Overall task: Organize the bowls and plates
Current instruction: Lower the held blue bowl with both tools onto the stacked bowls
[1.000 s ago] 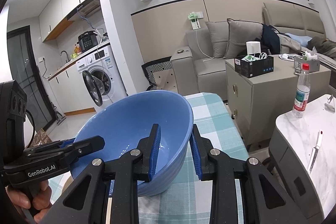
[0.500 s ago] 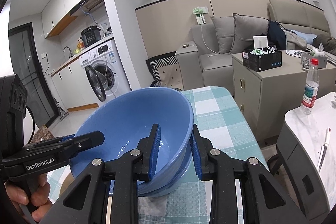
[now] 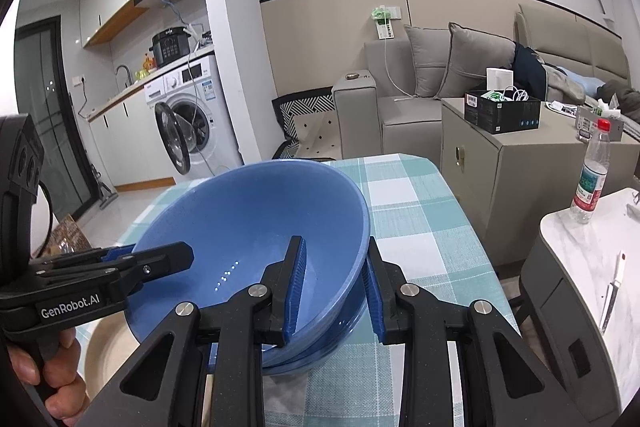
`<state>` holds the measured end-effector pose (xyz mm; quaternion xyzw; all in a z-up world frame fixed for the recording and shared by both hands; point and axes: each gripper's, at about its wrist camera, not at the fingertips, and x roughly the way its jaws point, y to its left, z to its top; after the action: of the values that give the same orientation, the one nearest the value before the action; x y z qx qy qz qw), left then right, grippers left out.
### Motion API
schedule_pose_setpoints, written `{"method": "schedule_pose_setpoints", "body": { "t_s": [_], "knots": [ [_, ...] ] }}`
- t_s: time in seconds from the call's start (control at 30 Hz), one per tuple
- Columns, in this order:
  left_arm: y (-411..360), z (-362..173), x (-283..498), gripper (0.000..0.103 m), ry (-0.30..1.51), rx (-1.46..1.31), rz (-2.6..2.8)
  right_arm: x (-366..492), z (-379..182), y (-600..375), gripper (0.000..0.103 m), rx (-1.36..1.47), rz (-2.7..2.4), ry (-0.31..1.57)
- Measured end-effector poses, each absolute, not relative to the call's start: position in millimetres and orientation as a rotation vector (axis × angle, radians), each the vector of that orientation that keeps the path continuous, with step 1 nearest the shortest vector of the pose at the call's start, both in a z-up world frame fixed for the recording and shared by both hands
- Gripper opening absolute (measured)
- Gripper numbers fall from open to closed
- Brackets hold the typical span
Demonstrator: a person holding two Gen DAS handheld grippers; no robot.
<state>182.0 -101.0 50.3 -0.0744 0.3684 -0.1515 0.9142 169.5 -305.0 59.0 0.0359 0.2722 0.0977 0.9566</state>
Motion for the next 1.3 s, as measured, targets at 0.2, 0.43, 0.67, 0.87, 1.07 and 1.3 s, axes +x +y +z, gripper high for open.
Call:
{"method": "schedule_pose_setpoints", "body": {
  "t_s": [0.2,0.43,0.67,0.87,1.07,1.3],
  "knots": [
    [-103.3,42.5,185.4,0.036,0.772,-0.136,-0.303,173.0,53.7,-304.3,0.028,0.063,0.19,0.564],
    [-103.6,33.5,189.3,0.036,0.788,-0.125,-0.294,175.5,48.7,-302.1,0.028,0.051,0.182,0.58],
    [-106.1,32.0,189.2,0.036,0.783,-0.098,-0.286,178.3,43.4,-300.3,0.028,0.043,0.175,0.6],
    [-110.3,31.8,187.8,0.036,0.775,-0.059,-0.272,181.5,40.4,-299.8,0.028,0.038,0.172,0.611],
    [-114.1,31.1,186.2,0.038,0.761,-0.024,-0.263,183.2,40.0,-300.0,0.03,0.036,0.17,0.616],
    [-112.3,32.5,186.1,0.044,0.765,-0.026,-0.275,185.0,36.2,-303.2,0.035,0.038,0.171,0.627]
  ]
}}
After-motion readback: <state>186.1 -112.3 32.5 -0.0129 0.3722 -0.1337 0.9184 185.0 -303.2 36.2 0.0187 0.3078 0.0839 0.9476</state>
